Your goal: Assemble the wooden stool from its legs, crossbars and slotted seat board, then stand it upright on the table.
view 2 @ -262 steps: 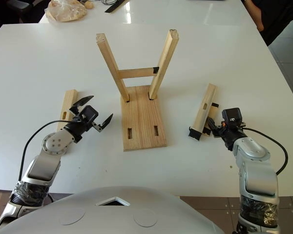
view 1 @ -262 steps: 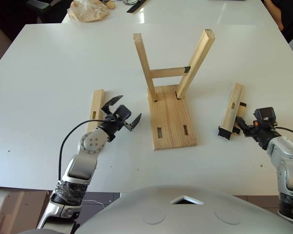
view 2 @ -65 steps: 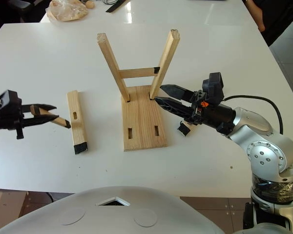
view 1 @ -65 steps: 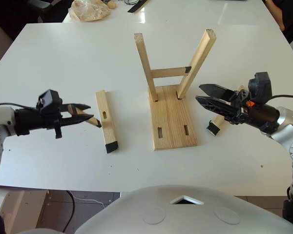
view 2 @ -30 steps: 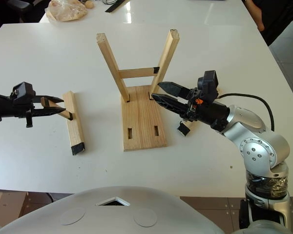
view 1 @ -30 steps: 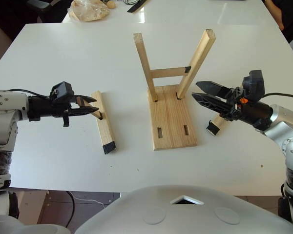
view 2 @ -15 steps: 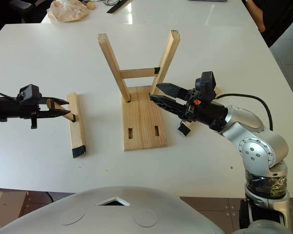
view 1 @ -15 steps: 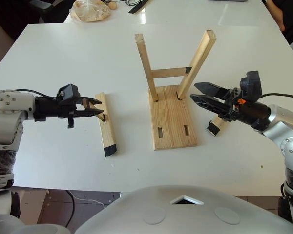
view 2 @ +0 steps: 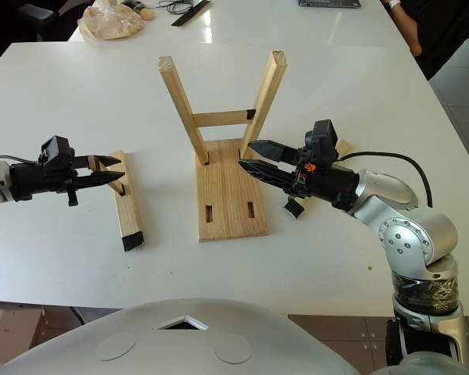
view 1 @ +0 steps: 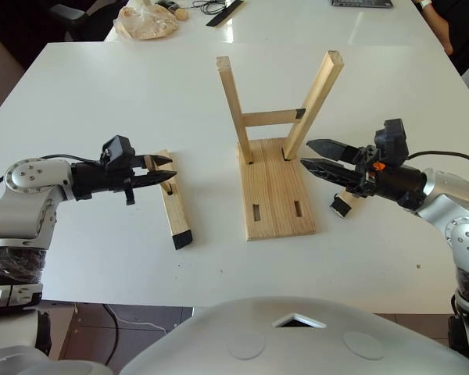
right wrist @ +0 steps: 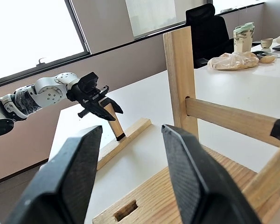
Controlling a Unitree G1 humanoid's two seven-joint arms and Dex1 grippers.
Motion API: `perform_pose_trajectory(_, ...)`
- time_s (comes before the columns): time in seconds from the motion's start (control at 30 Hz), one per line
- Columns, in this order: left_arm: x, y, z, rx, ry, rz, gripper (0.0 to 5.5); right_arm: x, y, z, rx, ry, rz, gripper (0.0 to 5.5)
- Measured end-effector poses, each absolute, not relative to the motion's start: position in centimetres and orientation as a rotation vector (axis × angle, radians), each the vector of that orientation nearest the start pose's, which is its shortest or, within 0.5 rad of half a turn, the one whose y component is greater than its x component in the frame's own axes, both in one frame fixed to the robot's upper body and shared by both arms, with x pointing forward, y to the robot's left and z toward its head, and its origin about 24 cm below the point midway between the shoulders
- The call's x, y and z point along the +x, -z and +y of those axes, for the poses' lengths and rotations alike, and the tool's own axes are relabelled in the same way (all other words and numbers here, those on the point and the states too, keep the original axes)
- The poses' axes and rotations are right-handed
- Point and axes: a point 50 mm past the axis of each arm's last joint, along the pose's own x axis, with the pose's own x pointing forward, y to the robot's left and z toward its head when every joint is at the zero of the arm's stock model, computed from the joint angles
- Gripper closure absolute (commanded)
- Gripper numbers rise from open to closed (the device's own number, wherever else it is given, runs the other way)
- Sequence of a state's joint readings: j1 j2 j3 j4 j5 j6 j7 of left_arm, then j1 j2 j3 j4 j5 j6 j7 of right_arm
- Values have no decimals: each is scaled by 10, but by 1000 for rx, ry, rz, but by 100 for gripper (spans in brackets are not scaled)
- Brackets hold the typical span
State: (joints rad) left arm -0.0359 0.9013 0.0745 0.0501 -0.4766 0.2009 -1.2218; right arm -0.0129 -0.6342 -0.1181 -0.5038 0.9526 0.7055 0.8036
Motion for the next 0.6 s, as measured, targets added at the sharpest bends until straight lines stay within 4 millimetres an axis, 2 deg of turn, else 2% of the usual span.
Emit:
perform_pose_trajectory(0.23,228,-95,272,182,1006,350,419,211,-141,-172,238,-1174,175,315)
perform_pose_trajectory(0.27,229,-94,271,165,990,346,382,212,-142,-172,233,-1176,175,312)
perform_pose_trajectory(0.33,229,-85,270,152,954,374,356,214,-142,-172,228,-1180,177,312)
perform_pose_trajectory(0.4,211,-45,270,98,909,544,324,214,-141,-173,222,-1184,183,312)
perform_pose_trajectory(0.43,210,-43,264,95,925,522,317,215,-140,-174,215,-1178,193,312)
perform_pose_trajectory(0.6,207,-37,257,125,915,472,238,216,-139,-172,205,-1199,198,312)
